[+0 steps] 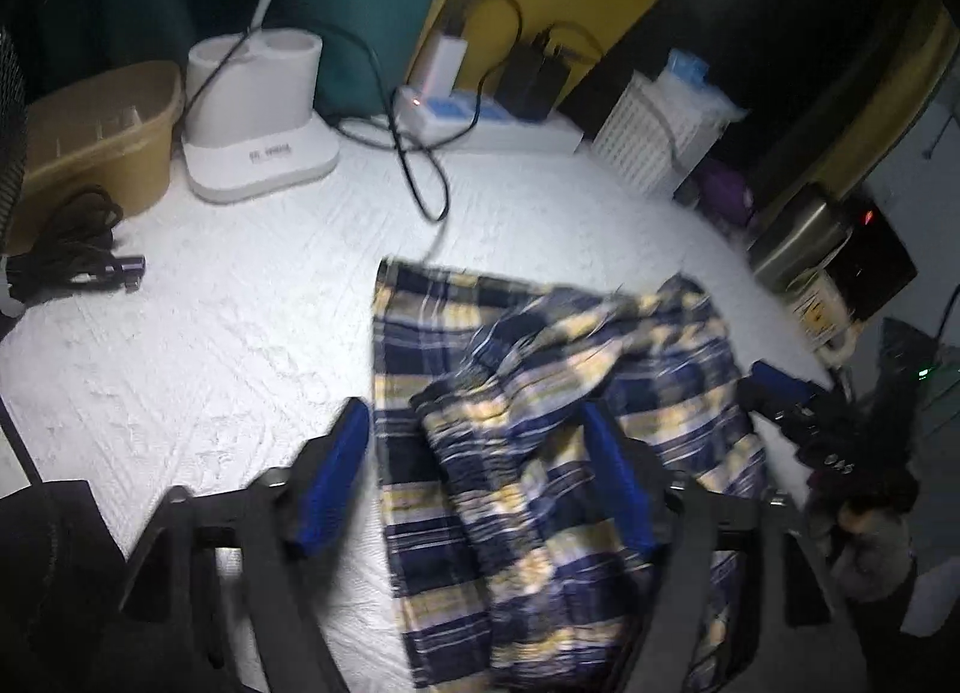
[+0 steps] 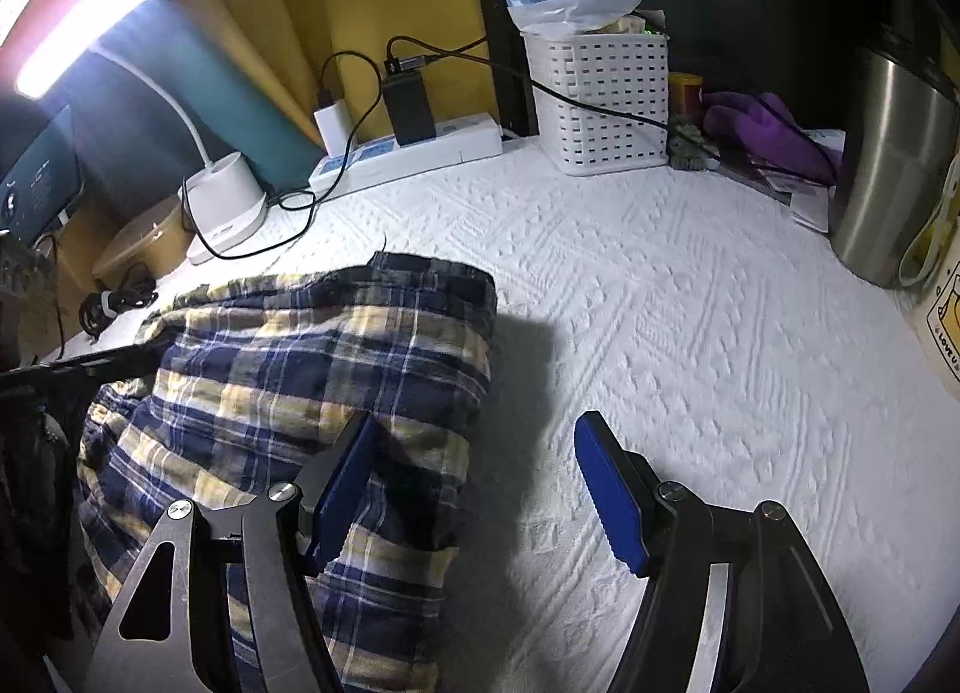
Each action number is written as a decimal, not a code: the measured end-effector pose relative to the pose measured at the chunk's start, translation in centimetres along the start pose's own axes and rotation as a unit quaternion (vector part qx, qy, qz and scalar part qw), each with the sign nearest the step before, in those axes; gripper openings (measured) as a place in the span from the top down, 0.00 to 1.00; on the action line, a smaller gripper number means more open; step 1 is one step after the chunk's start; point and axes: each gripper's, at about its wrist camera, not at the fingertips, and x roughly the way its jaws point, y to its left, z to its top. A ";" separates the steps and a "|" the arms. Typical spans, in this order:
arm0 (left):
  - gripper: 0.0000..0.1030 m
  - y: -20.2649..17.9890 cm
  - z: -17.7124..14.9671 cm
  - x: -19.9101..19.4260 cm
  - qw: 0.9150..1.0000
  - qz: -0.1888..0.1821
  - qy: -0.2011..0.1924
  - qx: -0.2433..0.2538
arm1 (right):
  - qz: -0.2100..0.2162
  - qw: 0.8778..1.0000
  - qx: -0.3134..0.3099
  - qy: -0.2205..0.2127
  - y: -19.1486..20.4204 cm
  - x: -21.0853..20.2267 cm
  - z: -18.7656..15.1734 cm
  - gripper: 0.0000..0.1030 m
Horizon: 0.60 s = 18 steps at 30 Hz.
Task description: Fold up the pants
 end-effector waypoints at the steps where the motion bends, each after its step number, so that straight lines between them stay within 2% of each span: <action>1: 0.17 -0.2 0.0 -0.1 1.000 -0.003 -0.004 0.005 | 0.000 1.000 0.000 -0.002 0.0 0.0 0.2 0.32; 6: 0.16 -0.1 -0.4 2.6 0.999 0.001 0.037 0.003 | 0.006 1.000 -0.001 -0.007 0.1 -0.1 0.9 0.31; 7: 0.16 0.1 -0.6 2.9 0.999 0.000 0.038 0.003 | 0.008 1.000 -0.002 -0.007 0.1 -0.1 1.1 0.29; 8: 0.15 -0.1 -0.7 2.8 0.999 0.002 0.032 0.010 | 0.009 1.000 -0.003 -0.008 0.1 -0.1 1.1 0.20; 9: 0.15 -0.2 -0.7 2.9 0.999 0.004 0.035 0.013 | 0.010 1.000 -0.003 -0.009 0.1 -0.1 1.2 0.17; 15: 0.15 -0.2 -0.4 2.6 0.999 -0.018 0.051 -0.002 | 0.016 1.000 -0.005 -0.003 -0.4 0.3 0.9 0.17; 17: 0.15 -0.8 -0.7 3.0 0.998 -0.020 0.053 0.017 | 0.017 1.000 0.000 -0.002 -0.9 0.5 0.7 0.17; 18: 0.15 -1.4 -0.9 3.3 0.998 -0.009 0.047 0.039 | 0.017 1.000 0.003 0.000 -1.0 0.6 0.6 0.17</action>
